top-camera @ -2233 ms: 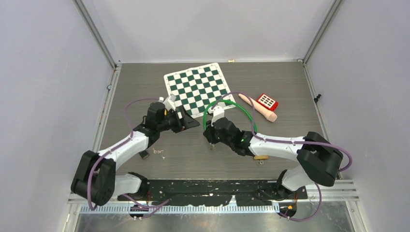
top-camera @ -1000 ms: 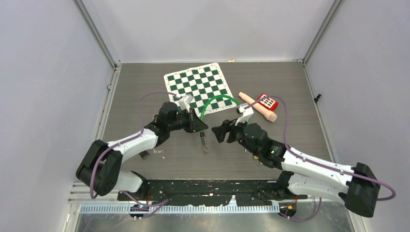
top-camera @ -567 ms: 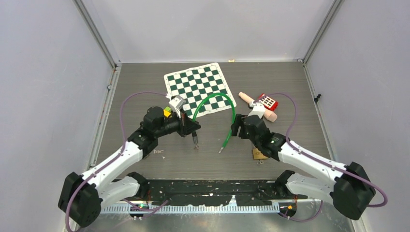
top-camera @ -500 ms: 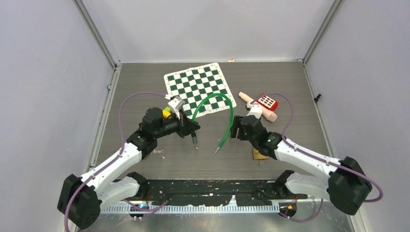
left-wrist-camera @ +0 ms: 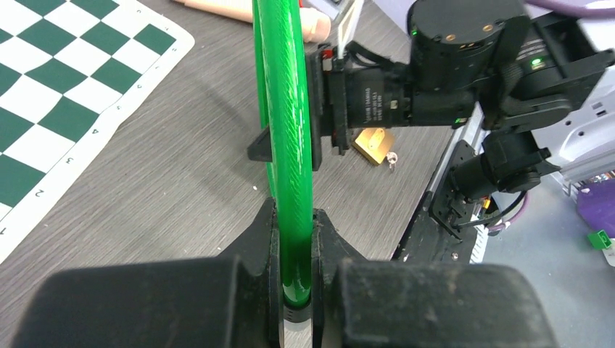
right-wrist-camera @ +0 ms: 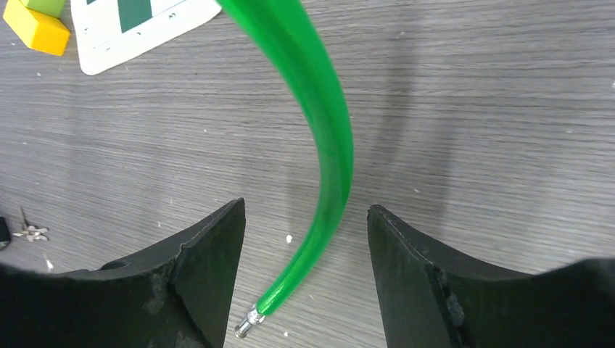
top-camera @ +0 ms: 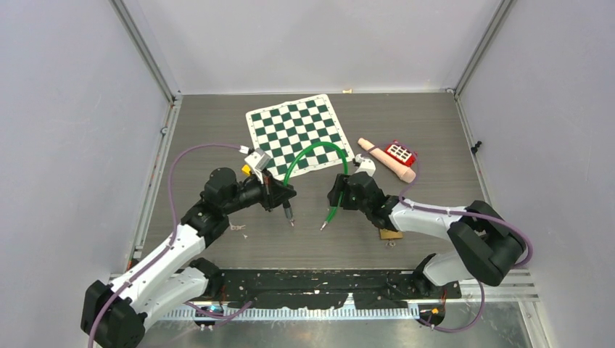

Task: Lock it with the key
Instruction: Pick up the lock from the center of the board.

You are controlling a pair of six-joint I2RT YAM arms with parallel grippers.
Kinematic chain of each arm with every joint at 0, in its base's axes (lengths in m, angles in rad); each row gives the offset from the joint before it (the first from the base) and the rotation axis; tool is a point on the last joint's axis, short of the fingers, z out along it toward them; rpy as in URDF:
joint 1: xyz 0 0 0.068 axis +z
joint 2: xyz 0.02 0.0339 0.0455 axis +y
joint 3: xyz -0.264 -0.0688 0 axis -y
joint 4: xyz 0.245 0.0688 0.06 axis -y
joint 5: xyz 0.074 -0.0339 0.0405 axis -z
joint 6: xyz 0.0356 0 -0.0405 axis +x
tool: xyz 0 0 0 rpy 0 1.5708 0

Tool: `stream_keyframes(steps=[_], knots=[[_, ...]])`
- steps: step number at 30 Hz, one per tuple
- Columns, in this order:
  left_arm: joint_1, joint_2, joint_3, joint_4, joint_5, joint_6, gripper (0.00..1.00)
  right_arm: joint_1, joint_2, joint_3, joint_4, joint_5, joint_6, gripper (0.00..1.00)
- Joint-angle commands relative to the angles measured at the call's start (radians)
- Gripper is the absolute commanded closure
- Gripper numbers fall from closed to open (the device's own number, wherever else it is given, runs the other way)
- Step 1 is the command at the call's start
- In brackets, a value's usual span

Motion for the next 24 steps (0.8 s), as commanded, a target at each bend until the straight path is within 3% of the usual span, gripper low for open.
stream_keyframes(steps=[1,10,24], knots=[[-0.004,-0.056,0.066,0.068,-0.006,-0.037,1.00,-0.002,0.042,-0.010,0.166,-0.046,0.118,0.32],[-0.004,-0.116,0.173,0.038,-0.029,-0.073,1.00,0.020,-0.008,-0.018,0.230,-0.061,0.142,0.42],[-0.004,-0.174,0.207,0.011,-0.039,-0.099,1.00,0.020,-0.075,0.015,0.279,-0.080,0.105,0.42]])
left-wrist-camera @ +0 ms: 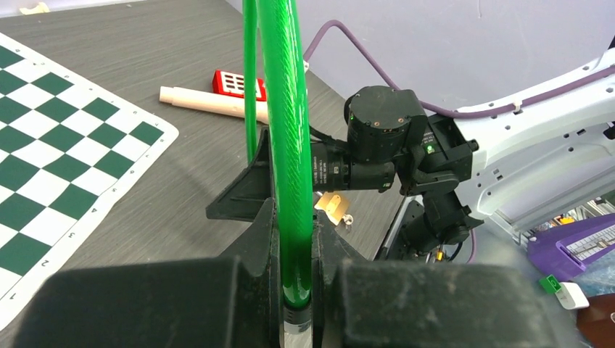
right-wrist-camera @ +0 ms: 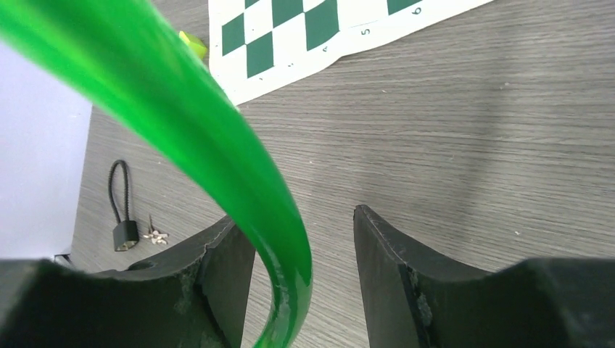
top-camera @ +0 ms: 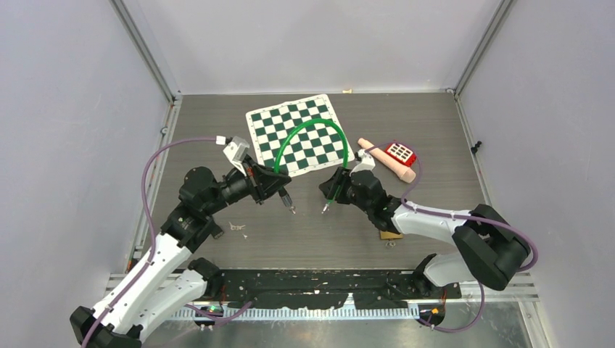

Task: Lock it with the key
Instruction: Pick up the lock from the center of the board.

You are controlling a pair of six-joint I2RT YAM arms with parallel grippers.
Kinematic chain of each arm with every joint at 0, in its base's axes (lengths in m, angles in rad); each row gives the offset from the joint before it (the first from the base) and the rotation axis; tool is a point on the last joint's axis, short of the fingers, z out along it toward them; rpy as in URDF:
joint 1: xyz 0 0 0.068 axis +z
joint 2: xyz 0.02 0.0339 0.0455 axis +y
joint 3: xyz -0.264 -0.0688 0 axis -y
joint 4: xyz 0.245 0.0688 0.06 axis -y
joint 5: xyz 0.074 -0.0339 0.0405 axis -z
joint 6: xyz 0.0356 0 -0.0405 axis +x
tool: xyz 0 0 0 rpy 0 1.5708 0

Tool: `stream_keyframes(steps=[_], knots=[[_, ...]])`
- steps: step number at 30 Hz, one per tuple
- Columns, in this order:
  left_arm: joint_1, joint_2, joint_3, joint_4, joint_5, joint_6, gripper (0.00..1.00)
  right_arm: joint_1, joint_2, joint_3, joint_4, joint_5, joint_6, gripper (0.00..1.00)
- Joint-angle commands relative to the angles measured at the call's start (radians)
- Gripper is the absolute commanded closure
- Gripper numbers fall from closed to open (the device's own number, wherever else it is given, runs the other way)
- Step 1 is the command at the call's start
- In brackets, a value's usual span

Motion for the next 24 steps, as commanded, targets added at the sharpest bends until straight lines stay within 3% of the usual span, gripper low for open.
stream_keyframes(steps=[1,11,14,24], knots=[[-0.004,-0.034,0.058,0.059,-0.014,0.002,1.00,0.006,-0.072,0.034,0.048,-0.003,-0.007,0.42],[-0.004,-0.047,0.049,0.062,-0.031,0.001,1.00,0.005,-0.167,0.011,-0.006,-0.020,-0.004,0.46],[-0.004,-0.048,0.050,0.061,-0.028,-0.002,1.00,0.005,-0.167,0.012,0.002,-0.040,-0.004,0.51],[-0.004,-0.072,0.056,0.056,-0.028,-0.012,1.00,0.005,-0.117,0.025,0.010,-0.032,0.024,0.51]])
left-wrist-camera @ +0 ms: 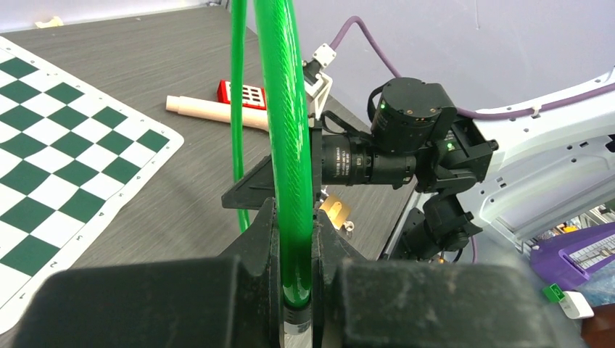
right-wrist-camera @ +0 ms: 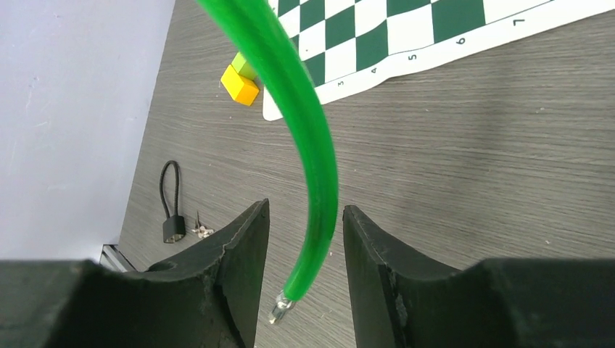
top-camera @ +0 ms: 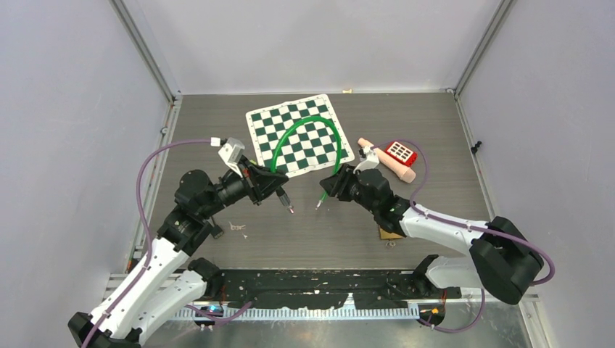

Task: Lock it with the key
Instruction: Pick up the lock from the center of the board.

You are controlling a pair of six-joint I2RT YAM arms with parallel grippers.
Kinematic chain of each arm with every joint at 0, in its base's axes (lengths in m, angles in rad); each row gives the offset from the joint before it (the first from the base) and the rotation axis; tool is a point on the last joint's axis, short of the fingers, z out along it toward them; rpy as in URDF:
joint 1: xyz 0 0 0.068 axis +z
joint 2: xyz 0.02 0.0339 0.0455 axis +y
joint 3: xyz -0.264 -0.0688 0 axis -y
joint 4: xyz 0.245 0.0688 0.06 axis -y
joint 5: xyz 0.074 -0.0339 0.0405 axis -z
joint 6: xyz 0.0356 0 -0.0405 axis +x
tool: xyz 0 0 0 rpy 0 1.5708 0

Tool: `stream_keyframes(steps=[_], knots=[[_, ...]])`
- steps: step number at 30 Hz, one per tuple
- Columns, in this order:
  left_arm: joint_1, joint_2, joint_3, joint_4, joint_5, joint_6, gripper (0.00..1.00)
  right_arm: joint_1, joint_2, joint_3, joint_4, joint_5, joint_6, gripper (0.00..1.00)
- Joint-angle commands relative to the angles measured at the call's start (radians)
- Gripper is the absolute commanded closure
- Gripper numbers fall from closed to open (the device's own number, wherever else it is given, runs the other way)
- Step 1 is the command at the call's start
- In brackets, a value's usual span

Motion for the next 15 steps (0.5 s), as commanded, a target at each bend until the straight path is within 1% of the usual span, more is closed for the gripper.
stream_keyframes(steps=[1,3,4,5,7,8,9,15], knots=[[-0.004,-0.034,0.056,0.072,-0.005,-0.009,1.00,0.004,0.027,0.027,0.027,0.004,0.020,0.53],[-0.003,-0.040,0.056,0.067,-0.006,-0.010,1.00,0.004,0.042,0.043,0.008,-0.005,0.025,0.58],[-0.004,-0.044,0.057,0.067,-0.007,-0.010,1.00,0.004,0.049,0.053,0.002,-0.016,0.029,0.62],[-0.004,-0.045,0.057,0.064,-0.008,-0.010,1.00,0.005,0.052,0.056,0.003,-0.022,0.030,0.69],[-0.004,-0.049,0.056,0.063,-0.012,-0.008,1.00,0.005,0.053,0.064,0.005,-0.038,0.036,0.80],[-0.003,-0.049,0.053,0.063,-0.012,-0.005,1.00,0.005,0.049,0.070,0.003,-0.047,0.039,0.90],[-0.004,-0.048,0.049,0.063,-0.012,-0.004,1.00,0.005,0.046,0.076,0.001,-0.050,0.042,0.94],[-0.004,-0.031,0.018,0.091,0.003,-0.011,1.00,0.004,-0.027,0.095,-0.004,-0.087,0.084,0.95]])
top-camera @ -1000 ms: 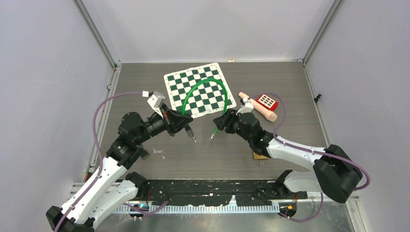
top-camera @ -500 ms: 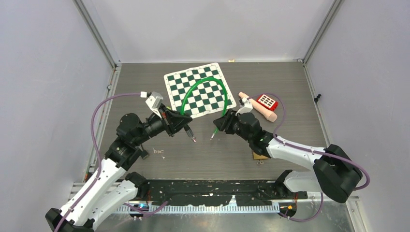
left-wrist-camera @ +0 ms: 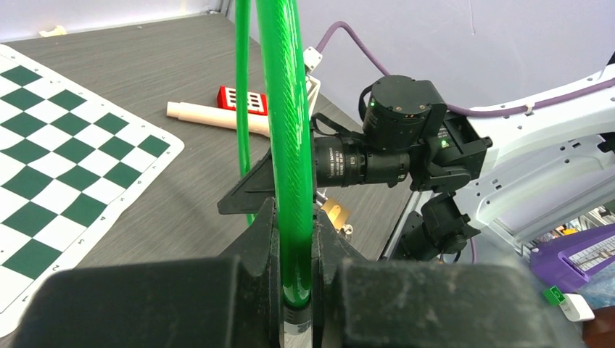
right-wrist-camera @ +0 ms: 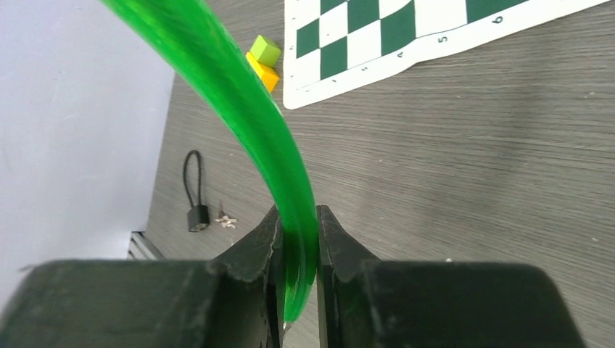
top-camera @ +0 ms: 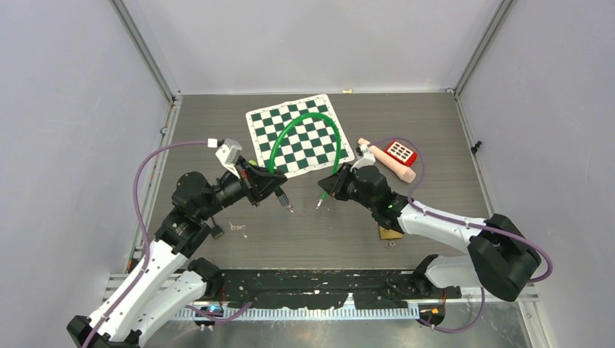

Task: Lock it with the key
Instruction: Pick up the lock from the center of the board.

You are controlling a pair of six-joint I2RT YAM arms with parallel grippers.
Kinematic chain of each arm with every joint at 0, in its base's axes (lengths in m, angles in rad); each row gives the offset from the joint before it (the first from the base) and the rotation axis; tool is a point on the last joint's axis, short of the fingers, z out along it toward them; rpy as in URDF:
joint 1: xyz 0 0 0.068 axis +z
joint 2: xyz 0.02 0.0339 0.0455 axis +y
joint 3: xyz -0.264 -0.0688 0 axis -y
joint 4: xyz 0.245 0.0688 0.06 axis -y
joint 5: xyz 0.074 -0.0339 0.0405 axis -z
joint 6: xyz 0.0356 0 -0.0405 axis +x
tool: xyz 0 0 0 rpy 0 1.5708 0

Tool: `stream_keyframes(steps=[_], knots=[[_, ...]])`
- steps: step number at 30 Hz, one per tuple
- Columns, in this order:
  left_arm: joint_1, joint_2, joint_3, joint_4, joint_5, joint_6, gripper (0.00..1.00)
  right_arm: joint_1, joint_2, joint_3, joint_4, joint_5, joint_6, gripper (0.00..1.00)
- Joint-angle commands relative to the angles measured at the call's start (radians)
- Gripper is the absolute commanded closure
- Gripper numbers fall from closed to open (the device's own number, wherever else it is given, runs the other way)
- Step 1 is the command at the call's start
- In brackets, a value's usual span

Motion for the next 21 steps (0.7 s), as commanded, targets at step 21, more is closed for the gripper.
stream_keyframes(steps=[21], knots=[[-0.004,0.037,-0.174,0.674,0.331,-0.141,1.00,0.306,-0.330,0.192,0.205,0.174,-0.279,0.95]])
